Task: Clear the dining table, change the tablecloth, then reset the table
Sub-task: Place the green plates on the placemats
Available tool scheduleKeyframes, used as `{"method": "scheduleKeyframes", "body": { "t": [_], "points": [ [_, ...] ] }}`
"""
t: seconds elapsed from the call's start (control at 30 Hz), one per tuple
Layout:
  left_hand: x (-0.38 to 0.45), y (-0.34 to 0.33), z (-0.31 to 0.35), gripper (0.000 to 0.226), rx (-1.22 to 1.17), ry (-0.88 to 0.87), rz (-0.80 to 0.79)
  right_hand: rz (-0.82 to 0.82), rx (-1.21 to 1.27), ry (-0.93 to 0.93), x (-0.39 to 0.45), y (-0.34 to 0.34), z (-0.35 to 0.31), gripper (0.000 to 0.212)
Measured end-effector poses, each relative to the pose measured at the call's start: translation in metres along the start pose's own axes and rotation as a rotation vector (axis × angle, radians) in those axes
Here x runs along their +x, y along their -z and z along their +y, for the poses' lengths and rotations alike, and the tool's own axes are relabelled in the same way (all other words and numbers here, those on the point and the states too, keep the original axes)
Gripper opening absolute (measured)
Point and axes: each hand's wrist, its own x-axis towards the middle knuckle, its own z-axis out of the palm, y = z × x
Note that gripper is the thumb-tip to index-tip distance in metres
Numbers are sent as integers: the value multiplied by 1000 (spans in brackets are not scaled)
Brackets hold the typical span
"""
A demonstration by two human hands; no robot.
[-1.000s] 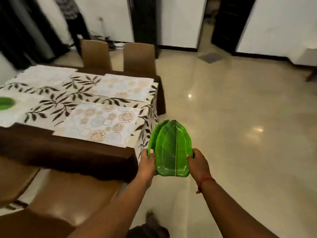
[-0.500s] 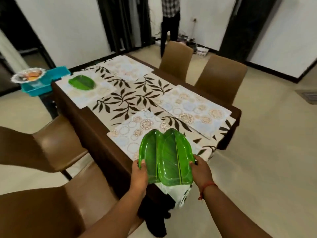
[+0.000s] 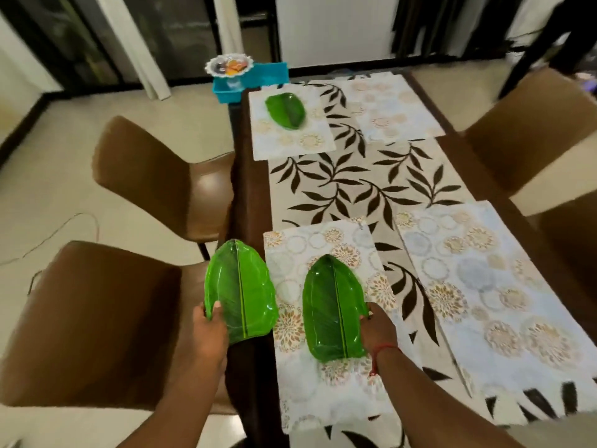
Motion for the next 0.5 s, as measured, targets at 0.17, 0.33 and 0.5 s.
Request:
{"method": "scheduleKeyframes", "body": {
  "t": [0.17,0.33,0.5],
  "points": [
    [-32,-26,-7,28,-60,87,190,-170,-143,61,23,9,-3,36],
    [-74,-58,-13,27,-68,92,176,-63,-490,332,16,25,1,28],
    [-102,-96,-19,22,-63,40,-2,-240,-29,410,2,45,-12,26]
  ]
}}
